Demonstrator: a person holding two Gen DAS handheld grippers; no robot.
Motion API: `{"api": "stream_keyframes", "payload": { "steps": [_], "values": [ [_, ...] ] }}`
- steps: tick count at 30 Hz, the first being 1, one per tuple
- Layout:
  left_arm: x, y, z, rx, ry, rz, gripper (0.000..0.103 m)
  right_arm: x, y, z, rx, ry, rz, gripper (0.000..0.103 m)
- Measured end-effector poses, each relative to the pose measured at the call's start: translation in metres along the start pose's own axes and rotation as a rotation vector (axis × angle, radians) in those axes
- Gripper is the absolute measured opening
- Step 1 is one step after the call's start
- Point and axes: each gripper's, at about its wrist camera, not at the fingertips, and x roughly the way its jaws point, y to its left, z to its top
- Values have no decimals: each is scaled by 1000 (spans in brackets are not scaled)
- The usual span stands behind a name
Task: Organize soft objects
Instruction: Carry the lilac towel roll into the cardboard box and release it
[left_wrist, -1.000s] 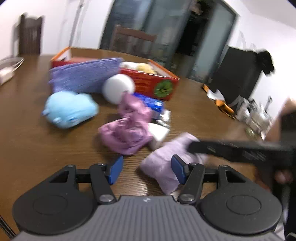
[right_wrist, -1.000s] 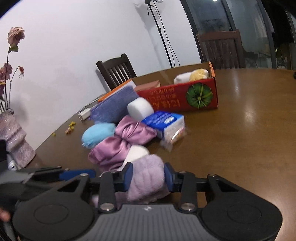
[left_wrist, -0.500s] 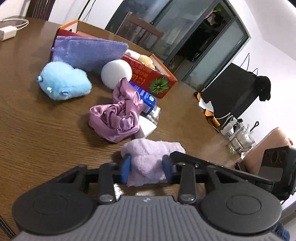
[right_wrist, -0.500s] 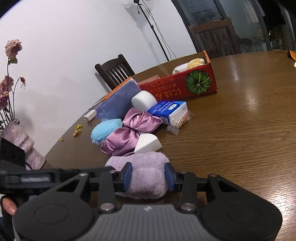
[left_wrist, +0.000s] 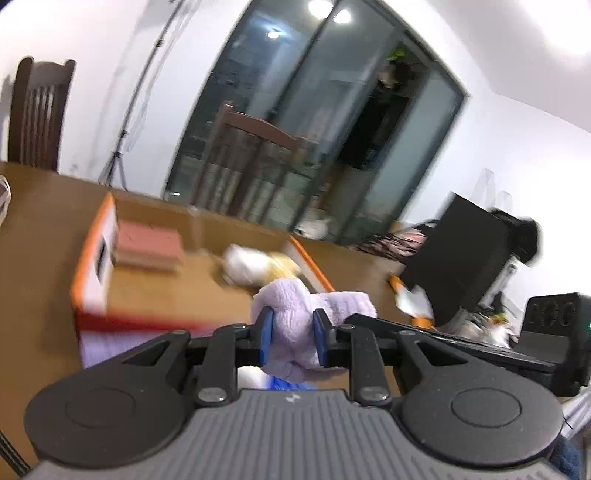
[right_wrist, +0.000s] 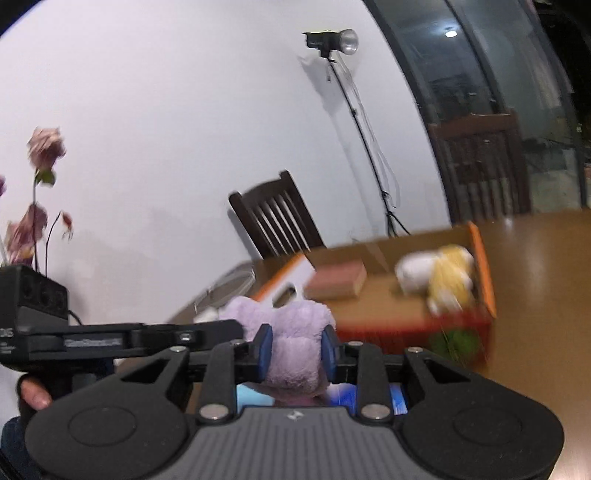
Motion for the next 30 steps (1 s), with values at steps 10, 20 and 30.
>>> {"api": "stream_keyframes", "payload": {
  "steps": [10,20,30],
  "values": [
    [118,88,63,110,174,374,30,215,-52,60,151,287,-38,27],
    [106,103,48,100,125,355,46,250,-49,33,60,371,-170,51],
    [26,62,53,189,25,296,76,151,-39,71,-78,191,-190,62]
  ]
}}
